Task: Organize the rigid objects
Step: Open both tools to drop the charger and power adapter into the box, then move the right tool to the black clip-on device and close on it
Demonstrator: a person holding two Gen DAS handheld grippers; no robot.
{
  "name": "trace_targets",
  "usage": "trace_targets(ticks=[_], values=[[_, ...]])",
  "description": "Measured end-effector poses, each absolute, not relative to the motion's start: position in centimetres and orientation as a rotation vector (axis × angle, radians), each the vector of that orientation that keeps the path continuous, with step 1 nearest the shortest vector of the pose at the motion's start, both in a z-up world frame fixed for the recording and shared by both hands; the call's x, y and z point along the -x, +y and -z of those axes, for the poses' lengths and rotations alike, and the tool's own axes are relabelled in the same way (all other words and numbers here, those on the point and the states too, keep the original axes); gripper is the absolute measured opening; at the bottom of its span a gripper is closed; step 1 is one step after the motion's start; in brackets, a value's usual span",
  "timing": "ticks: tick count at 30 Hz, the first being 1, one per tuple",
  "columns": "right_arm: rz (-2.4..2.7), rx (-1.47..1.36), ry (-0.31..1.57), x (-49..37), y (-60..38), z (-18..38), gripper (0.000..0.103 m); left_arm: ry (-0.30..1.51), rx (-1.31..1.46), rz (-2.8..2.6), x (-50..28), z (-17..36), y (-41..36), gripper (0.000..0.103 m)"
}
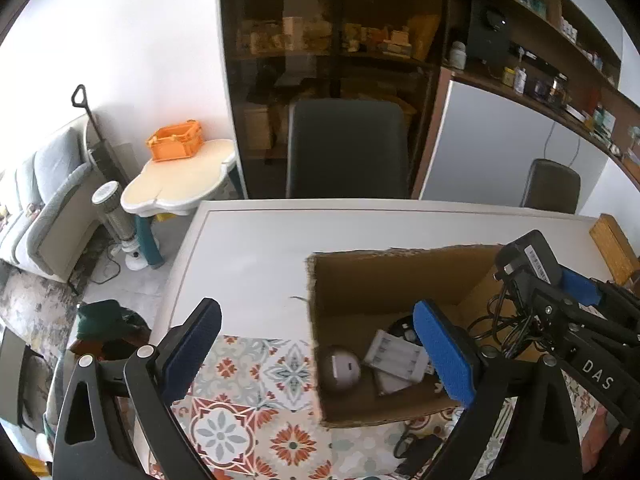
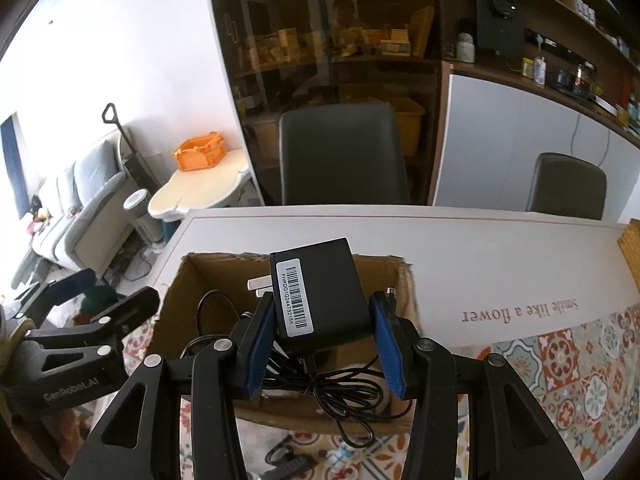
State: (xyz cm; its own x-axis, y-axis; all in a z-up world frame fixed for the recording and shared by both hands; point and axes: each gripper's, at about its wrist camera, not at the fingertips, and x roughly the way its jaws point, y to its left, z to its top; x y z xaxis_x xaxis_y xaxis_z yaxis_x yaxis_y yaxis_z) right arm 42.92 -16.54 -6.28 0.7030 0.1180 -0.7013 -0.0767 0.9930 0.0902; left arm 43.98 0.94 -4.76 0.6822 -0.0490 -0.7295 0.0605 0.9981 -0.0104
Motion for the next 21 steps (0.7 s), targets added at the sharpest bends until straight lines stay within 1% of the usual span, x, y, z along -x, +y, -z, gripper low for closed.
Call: trace_targets(ticks=[9, 11, 12, 13, 17, 18, 21], values=[[-0.135, -0.026, 0.791, -43.4, -14.1, 6.2, 0.047, 0.791, 0.020, 0.013, -43.7, 4.1, 3.2, 0.101], [-0.123, -0.014, 0.781, -43.2, -14.0, 5.9, 0.054, 0.784, 0.021, 0.007, -43.6, 3.9, 3.4, 0.101], [-0.120, -0.010, 0.776, -43.1, -14.0, 5.7, 0.061, 0.781, 0.020, 0.004, -43.4, 3.8, 3.5, 0.101], [-0.116, -0.007, 0.771, -43.0, -14.0, 5.5, 0.065, 0.777, 0.020, 0.000, -43.2, 3.7, 3.7, 0.101], [-0.100, -0.009, 0.770, -42.3, -13.9, 4.9, 0.067, 0.755, 0.019, -0.012, -41.9, 3.2, 4.2, 0.103], [-0.097, -0.013, 0.771, -42.1, -14.0, 4.8, 0.070, 0.748, 0.019, -0.010, -41.6, 3.1, 4.2, 0.103], [-0.084, -0.023, 0.755, -40.7, -14.2, 4.4, 0.074, 0.727, 0.012, -0.010, -40.1, 2.8, 4.3, 0.103]])
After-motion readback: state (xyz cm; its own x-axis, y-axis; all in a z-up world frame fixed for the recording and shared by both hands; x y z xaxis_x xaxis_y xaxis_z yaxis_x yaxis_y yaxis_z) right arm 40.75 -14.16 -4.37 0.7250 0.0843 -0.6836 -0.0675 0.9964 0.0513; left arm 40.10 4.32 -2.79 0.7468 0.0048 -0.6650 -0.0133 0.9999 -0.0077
